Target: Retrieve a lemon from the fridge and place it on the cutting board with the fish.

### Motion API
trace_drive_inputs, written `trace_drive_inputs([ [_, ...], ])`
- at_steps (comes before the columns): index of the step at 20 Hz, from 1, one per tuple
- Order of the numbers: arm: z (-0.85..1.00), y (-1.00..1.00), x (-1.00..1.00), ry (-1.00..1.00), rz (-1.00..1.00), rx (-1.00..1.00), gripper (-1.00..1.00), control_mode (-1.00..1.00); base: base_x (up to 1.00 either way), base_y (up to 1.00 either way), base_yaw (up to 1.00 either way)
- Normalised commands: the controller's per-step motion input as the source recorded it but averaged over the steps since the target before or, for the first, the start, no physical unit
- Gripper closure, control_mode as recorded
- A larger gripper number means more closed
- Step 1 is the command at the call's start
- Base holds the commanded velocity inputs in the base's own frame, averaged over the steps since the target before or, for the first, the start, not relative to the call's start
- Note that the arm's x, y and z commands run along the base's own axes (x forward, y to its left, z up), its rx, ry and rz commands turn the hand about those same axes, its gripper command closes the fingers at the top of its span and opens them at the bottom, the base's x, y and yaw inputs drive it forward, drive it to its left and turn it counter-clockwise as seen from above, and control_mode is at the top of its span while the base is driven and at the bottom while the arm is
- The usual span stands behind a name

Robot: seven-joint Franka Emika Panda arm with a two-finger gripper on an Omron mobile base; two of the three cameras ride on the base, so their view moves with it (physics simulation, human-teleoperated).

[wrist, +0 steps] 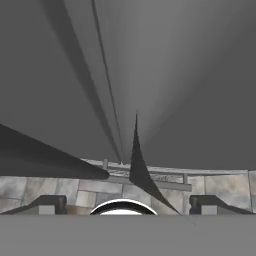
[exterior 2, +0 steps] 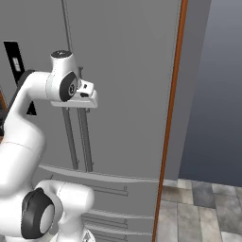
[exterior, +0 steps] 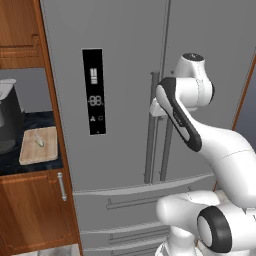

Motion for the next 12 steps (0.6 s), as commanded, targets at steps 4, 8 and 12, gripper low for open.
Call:
trace_drive_inputs([
  [4, -0.08, -0.1, 0.04, -0.01, 0.0, 0.0, -1.0, -1.0, 0.0, 0.0, 0.0],
  [8, -0.2, -0.14, 0.07, -0.05, 0.0, 0.0, -1.0, -1.0, 0.0, 0.0, 0.0],
  [12, -0.06, -0.01, 0.02, -0.04, 0.0, 0.0, -1.0, -1.0, 0.0, 0.0, 0.0],
])
